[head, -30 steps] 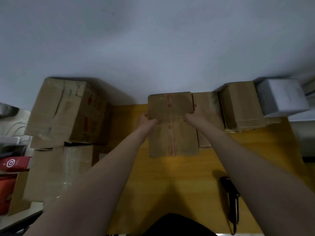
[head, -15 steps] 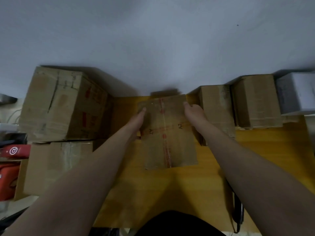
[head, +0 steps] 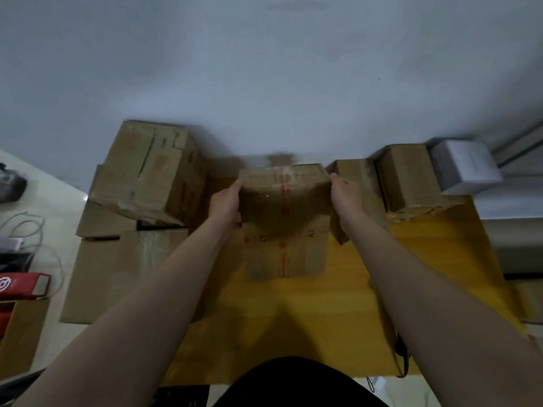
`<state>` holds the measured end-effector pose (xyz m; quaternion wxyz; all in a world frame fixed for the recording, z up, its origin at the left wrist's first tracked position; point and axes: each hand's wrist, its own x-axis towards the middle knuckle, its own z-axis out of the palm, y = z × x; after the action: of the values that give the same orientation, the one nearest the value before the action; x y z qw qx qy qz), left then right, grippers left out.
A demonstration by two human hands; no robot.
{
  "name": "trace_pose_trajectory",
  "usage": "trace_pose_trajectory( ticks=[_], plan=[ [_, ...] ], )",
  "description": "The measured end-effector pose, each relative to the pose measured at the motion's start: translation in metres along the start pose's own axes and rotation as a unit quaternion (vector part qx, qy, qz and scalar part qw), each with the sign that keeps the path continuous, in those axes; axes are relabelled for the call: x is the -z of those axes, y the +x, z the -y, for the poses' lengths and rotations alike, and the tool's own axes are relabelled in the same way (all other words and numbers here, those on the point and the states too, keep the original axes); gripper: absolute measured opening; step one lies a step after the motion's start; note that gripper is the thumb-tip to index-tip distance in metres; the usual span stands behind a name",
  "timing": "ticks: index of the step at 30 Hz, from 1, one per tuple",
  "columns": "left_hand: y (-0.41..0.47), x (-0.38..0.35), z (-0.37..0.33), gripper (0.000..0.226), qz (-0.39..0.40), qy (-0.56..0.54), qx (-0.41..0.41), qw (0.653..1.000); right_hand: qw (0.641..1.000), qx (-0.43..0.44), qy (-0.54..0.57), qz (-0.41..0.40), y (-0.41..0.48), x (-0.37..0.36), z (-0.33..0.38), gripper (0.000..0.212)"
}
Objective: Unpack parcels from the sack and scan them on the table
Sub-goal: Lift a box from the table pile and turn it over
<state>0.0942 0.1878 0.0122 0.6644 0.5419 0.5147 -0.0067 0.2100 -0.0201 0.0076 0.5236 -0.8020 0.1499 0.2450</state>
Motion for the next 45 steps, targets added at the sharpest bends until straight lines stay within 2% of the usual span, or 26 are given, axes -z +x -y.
trace_pose_trajectory(
  ticks=[3,7,12,15,18,23,27,32,34,36,37,39,40,42,45],
  plan=[
    [-0.015,0.014,0.007,0.027,0.025,-0.021,-0.028,0.999,0.999,0.017,0.033,-0.010,-0.029,0.009,-0.007,0.025],
    [-0.030,0.028,0.019,0.026,0.029,-0.028,-0.069,0.997,0.998,0.041,0.021,-0.035,-0.056,0.018,-0.019,0.022],
    [-0.047,0.041,0.044,0.024,0.061,-0.002,-0.032,0.998,0.999,0.006,0.008,-0.035,-0.077,0.020,-0.056,0.022],
    [-0.059,0.052,0.064,0.038,0.080,0.008,0.032,0.996,0.999,-0.025,-0.015,-0.032,-0.087,0.022,-0.073,0.030],
    [-0.067,0.058,0.085,0.041,0.091,0.047,0.076,0.992,0.996,-0.056,-0.066,-0.007,-0.094,0.025,-0.089,0.054],
    [-0.081,0.058,0.121,0.036,0.099,0.148,0.066,0.982,0.985,-0.108,-0.135,0.022,-0.111,0.021,-0.126,0.070],
    [-0.082,0.050,0.164,0.039,0.085,0.201,0.058,0.974,0.975,-0.140,-0.173,0.020,-0.123,0.021,-0.168,0.068],
    [-0.093,0.044,0.215,0.032,0.082,0.194,0.133,0.969,0.972,-0.190,-0.131,0.036,-0.131,0.025,-0.220,0.063],
    [-0.097,0.038,0.223,0.037,0.077,0.169,0.141,0.972,0.972,-0.192,-0.121,0.058,-0.135,0.029,-0.231,0.052],
    [-0.099,0.027,0.226,0.049,0.037,0.189,0.105,0.976,0.973,-0.183,-0.120,0.071,-0.134,0.036,-0.238,0.044],
    [-0.100,0.020,0.227,0.056,-0.004,0.245,0.081,0.966,0.975,-0.169,-0.128,0.063,-0.131,0.040,-0.240,0.044],
    [-0.108,-0.003,0.223,0.071,-0.082,0.392,0.023,0.916,0.978,-0.133,-0.158,0.020,-0.123,0.052,-0.239,0.040],
    [-0.114,-0.017,0.220,0.075,-0.093,0.432,-0.020,0.897,0.978,-0.121,-0.171,-0.018,-0.119,0.060,-0.237,0.035],
    [-0.122,-0.050,0.214,0.076,-0.082,0.451,-0.081,0.885,0.969,-0.095,-0.206,-0.101,-0.106,0.077,-0.240,0.030],
    [-0.129,-0.092,0.205,0.081,-0.055,0.463,-0.041,0.884,0.938,-0.099,-0.277,-0.183,-0.087,0.104,-0.250,0.045]
  ],
)
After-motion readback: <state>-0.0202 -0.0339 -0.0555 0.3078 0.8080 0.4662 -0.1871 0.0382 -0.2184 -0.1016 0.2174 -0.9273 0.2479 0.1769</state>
